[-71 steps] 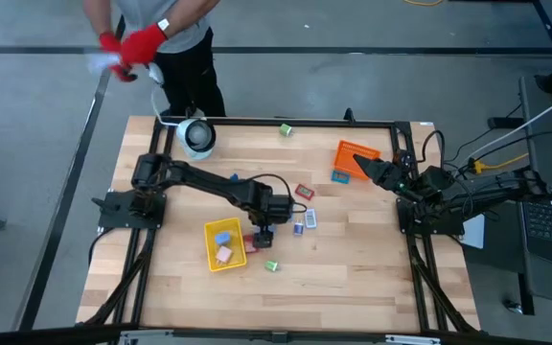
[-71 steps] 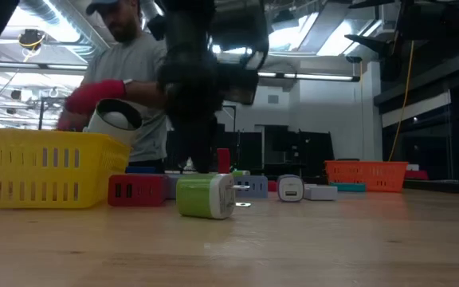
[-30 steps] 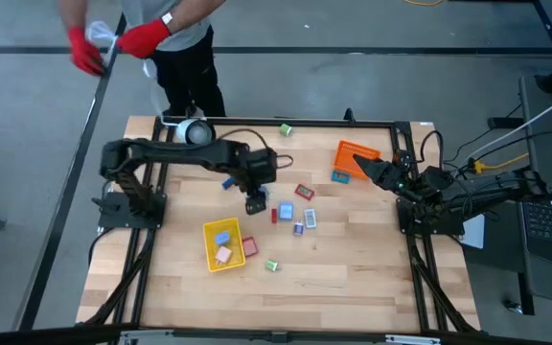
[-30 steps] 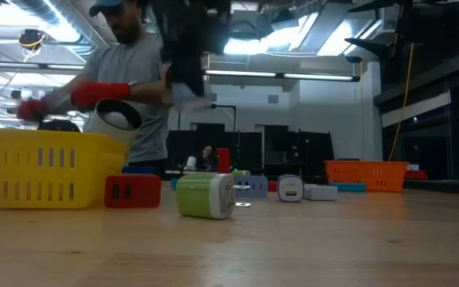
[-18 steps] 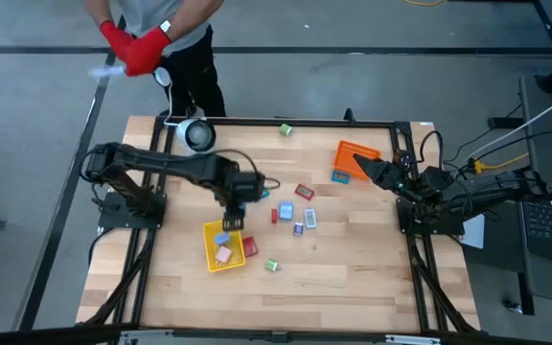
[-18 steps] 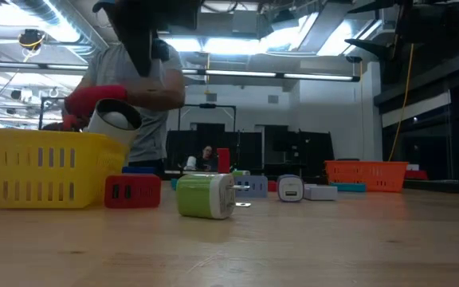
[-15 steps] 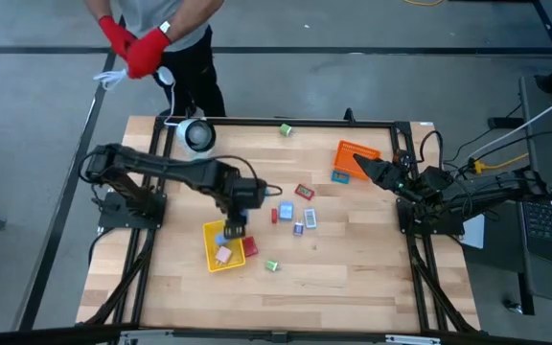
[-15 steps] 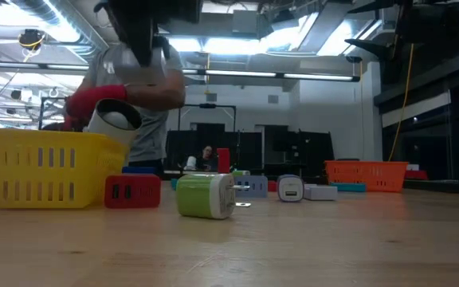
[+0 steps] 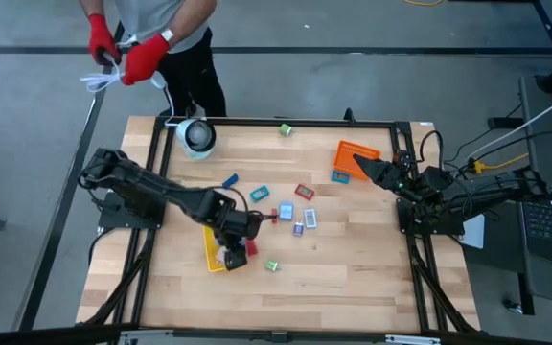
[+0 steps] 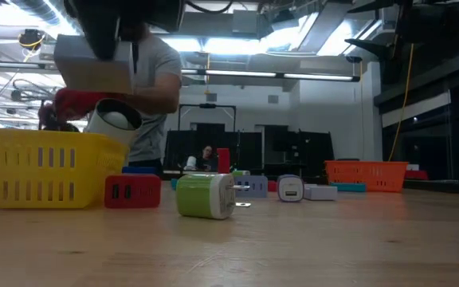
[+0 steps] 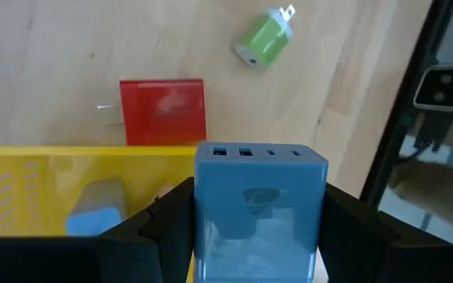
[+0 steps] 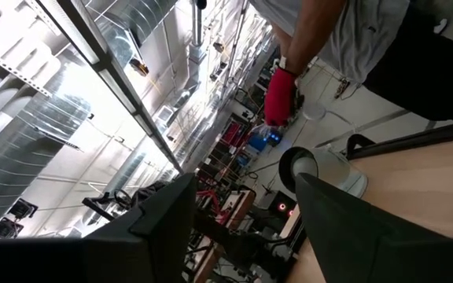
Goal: Pick & Place Office items
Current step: Put the bottom light blue charger adapter into the yellow bin
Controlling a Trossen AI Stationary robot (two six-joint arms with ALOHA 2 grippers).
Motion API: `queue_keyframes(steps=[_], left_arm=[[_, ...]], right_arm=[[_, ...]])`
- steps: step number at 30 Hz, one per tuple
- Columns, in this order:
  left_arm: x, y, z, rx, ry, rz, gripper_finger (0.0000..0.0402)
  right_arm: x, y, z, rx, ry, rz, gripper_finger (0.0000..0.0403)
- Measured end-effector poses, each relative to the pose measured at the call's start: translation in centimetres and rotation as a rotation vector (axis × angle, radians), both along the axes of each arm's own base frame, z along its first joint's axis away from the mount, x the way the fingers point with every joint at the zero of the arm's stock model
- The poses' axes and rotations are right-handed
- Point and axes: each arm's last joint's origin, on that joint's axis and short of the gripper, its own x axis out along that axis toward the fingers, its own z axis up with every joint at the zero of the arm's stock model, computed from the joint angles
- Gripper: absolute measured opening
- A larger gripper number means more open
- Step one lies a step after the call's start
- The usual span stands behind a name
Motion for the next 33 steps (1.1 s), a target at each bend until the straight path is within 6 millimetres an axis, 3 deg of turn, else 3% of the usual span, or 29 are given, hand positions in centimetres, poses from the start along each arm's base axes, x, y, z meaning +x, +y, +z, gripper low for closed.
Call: queue_keyframes(steps=[10, 18, 22, 33], left_arm=[[-0.5, -0.8, -0.6, 0.035, 0.002, -0.041, 0.0204], [-2.4, -0.5, -5.2, 0.022, 0.104, -0.002, 0.0204], [-3.0, -0.4, -6.5, 0.054, 0.116, 0.012, 0.0204], [-1.7, -0.1, -6.5, 0.031, 0.012, 0.033, 0.0204]], right_arm=[[0.0, 0.0, 0.0, -0.001, -0.002, 0.016, 0.0226], [0.0, 0.1, -0.1, 0.000, 0.003, 0.028, 0.0226], [0.1, 0.1, -0.1, 0.009, 0.006, 0.030, 0.0226], [0.1, 0.1, -0.2, 0.017, 0.011, 0.031, 0.0226]])
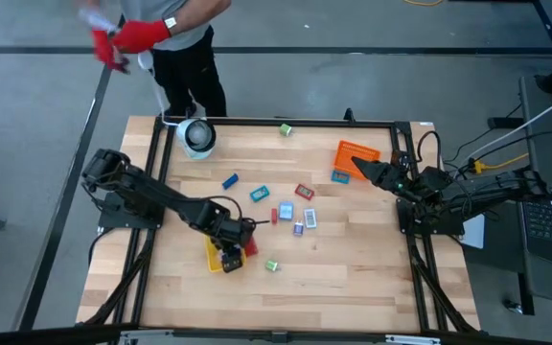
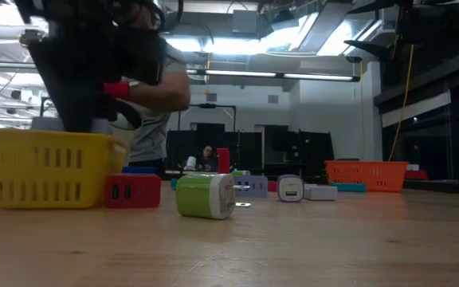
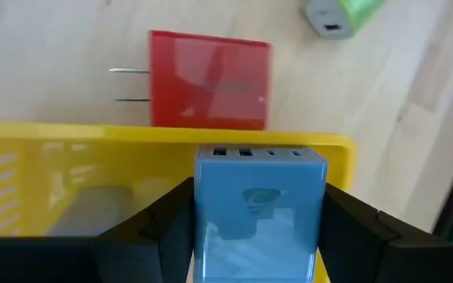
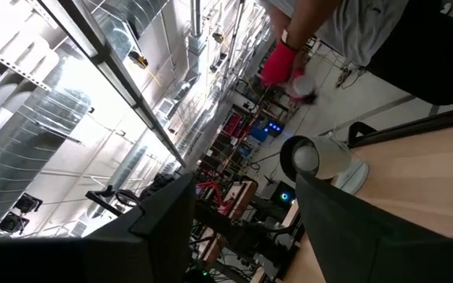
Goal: Pick & Place Office items
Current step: Put the bottom light blue charger adapter into the yellow bin, then put the red charger adapter into the yellow bin
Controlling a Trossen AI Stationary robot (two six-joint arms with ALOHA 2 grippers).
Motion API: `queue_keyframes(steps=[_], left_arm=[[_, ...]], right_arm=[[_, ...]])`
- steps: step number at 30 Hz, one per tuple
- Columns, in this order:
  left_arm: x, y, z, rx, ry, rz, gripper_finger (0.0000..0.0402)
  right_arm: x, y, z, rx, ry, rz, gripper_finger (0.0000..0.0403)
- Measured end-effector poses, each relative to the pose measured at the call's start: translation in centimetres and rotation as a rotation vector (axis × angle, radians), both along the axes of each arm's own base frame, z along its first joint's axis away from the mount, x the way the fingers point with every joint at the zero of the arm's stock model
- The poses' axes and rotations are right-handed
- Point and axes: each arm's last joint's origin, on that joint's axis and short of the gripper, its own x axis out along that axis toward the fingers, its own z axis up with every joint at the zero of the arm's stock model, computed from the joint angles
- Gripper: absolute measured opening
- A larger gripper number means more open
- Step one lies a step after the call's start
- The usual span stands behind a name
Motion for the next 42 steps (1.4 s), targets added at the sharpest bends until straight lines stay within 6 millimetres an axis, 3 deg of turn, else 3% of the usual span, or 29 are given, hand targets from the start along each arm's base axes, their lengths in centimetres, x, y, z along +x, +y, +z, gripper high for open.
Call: queue_keyframes(steps=[8, 14, 17, 26, 35, 38, 42], left_arm=[[0.4, -0.3, -0.8, -0.024, 0.027, 0.007, 0.0206], [0.7, -0.5, -0.3, -0.051, 0.017, -0.010, 0.0323], [1.1, -0.6, 0.3, -0.073, -0.003, -0.027, 0.0345], [2.4, -0.6, 3.1, -0.061, -0.061, -0.088, 0.0326], [3.7, 2.6, 7.0, 0.062, -0.060, -0.040, 0.0322], [4.3, 4.1, 6.7, 0.045, -0.049, 0.029, 0.0322], [5.3, 5.2, 4.7, 0.078, -0.002, 0.036, 0.0322]], right_arm=[[0.0, 0.0, 0.0, 0.000, 0.006, -0.003, 0.0226], [0.0, 0.0, 0.0, 0.000, 0.006, -0.002, 0.0226], [0.0, 0.0, -0.1, 0.000, 0.006, -0.003, 0.0226], [0.0, 0.0, -0.1, -0.002, 0.006, 0.001, 0.0226], [0.0, 0.0, -0.1, -0.003, 0.007, 0.001, 0.0226], [0.0, 0.0, -0.1, -0.008, 0.009, -0.001, 0.0226], [0.0, 0.0, -0.1, -0.008, 0.010, -0.001, 0.0226]])
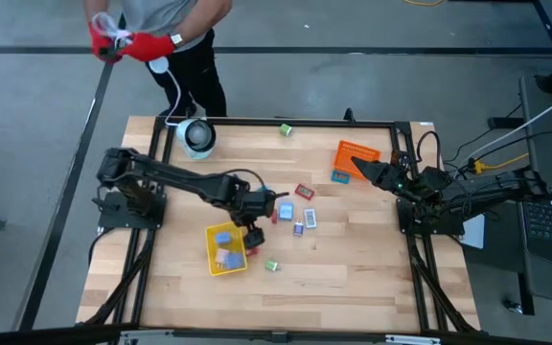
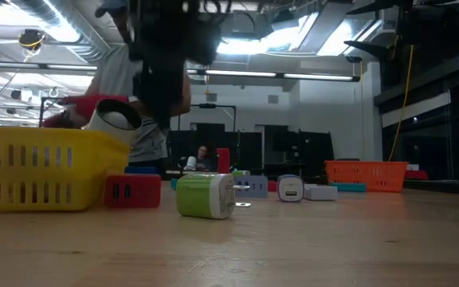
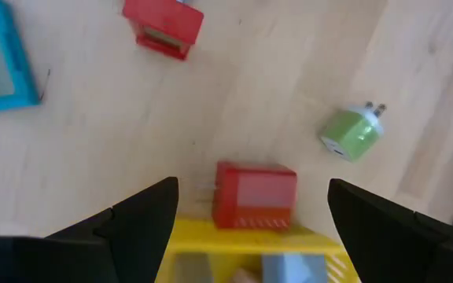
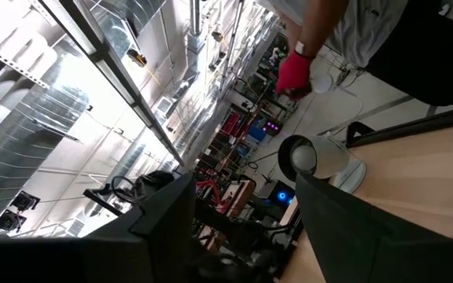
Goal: Pick & Place Office items
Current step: Put the red charger adapter into the yellow bin
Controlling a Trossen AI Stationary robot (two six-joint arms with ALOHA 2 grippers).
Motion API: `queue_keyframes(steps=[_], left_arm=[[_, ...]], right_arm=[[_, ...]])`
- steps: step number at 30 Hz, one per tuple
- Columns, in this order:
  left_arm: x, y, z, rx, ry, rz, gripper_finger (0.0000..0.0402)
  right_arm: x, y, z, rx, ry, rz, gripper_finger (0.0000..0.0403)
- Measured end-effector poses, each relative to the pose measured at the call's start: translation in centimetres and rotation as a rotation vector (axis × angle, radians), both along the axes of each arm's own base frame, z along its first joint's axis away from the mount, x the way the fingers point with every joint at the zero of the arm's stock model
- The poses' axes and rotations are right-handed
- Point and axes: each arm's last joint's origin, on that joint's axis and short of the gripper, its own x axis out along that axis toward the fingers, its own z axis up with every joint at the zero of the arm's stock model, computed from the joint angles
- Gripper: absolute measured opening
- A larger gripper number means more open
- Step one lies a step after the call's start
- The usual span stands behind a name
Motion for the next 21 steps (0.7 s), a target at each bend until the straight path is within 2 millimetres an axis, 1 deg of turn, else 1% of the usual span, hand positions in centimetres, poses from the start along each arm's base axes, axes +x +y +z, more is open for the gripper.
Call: queue_keyframes(steps=[3, 6, 8, 13, 21], left_arm=[[0.8, -0.1, -1.5, 0.001, 0.020, -0.045, 0.0322], [0.7, -0.6, -3.0, -0.013, 0.107, -0.069, 0.0322], [0.5, -1.0, -3.5, -0.007, 0.151, -0.084, 0.0322], [0.7, -2.3, -3.5, -0.032, 0.117, -0.109, 0.0322], [0.5, -3.6, -3.5, -0.077, 0.120, -0.127, 0.0324]], right_arm=[[0.0, 0.0, 0.0, 0.000, 0.000, 0.000, 0.0226], [0.0, 0.0, 0.0, -0.002, -0.001, 0.009, 0.0226], [0.0, 0.1, 0.0, -0.005, -0.001, 0.023, 0.0226], [0.0, 0.1, 0.0, -0.006, 0.000, 0.025, 0.0226], [0.0, 0.1, 0.0, -0.024, 0.010, 0.021, 0.0226]])
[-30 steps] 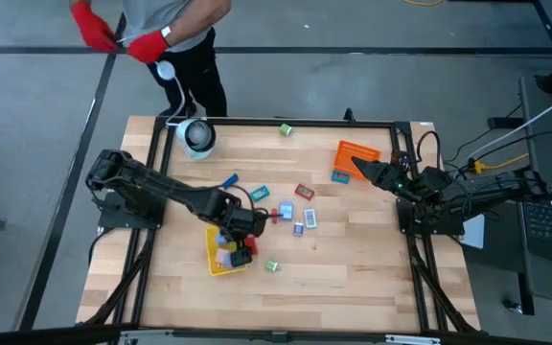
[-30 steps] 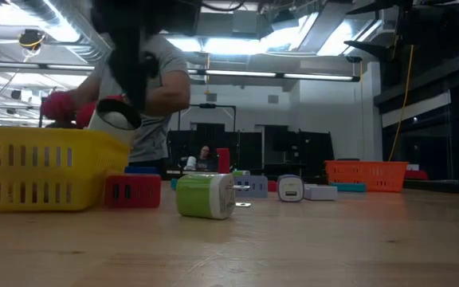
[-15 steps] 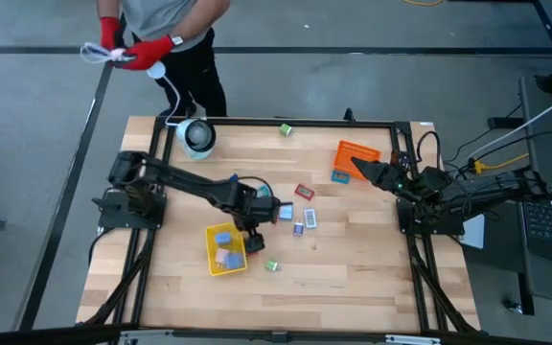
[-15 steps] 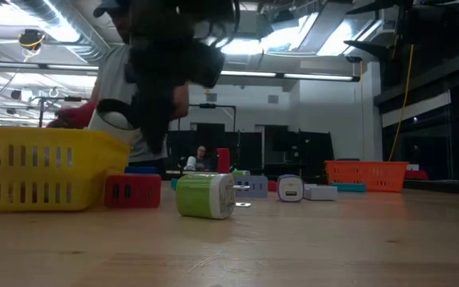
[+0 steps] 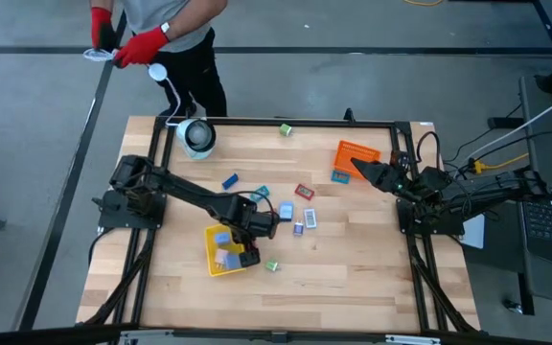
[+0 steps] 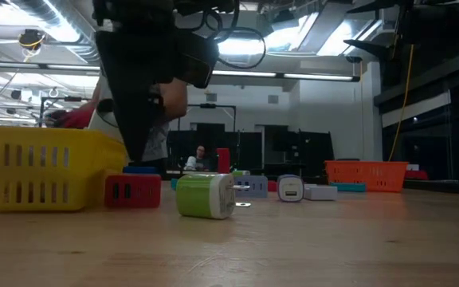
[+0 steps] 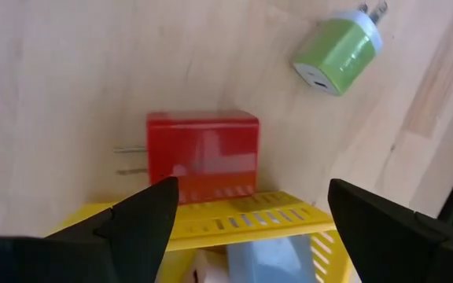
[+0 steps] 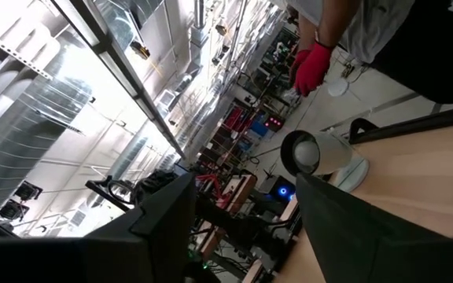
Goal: Pick & Place Office items
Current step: Put the red charger adapter into the yellow bin
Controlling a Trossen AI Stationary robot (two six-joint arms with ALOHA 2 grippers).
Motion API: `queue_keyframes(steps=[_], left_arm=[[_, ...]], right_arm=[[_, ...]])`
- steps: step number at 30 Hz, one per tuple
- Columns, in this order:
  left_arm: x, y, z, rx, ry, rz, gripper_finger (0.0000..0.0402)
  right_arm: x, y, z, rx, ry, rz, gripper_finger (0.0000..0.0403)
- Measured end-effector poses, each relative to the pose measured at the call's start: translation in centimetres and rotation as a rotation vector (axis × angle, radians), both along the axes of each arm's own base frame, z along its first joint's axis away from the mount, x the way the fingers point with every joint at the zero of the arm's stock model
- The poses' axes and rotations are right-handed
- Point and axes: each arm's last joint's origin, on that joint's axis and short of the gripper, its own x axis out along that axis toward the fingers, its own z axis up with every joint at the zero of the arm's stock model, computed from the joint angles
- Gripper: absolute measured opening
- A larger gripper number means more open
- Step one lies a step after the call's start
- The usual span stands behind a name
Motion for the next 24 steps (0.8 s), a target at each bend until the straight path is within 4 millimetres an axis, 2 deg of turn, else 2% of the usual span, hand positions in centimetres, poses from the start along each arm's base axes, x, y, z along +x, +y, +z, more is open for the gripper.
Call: queue_keyframes(steps=[9, 18, 24], left_arm=[[0.6, -0.2, -0.4, -0.020, -0.029, 0.007, 0.0368], [0.9, -0.1, -1.8, 0.058, 0.013, 0.036, 0.0368], [0.8, -0.3, -2.0, 0.087, 0.018, 0.021, 0.0368]], right_arm=[[0.0, 0.0, -0.1, -0.010, 0.018, -0.002, 0.0227], [0.1, 0.1, -0.2, -0.030, 0.031, 0.019, 0.0227], [0.1, 0.1, -0.2, -0.031, 0.037, 0.019, 0.0227]])
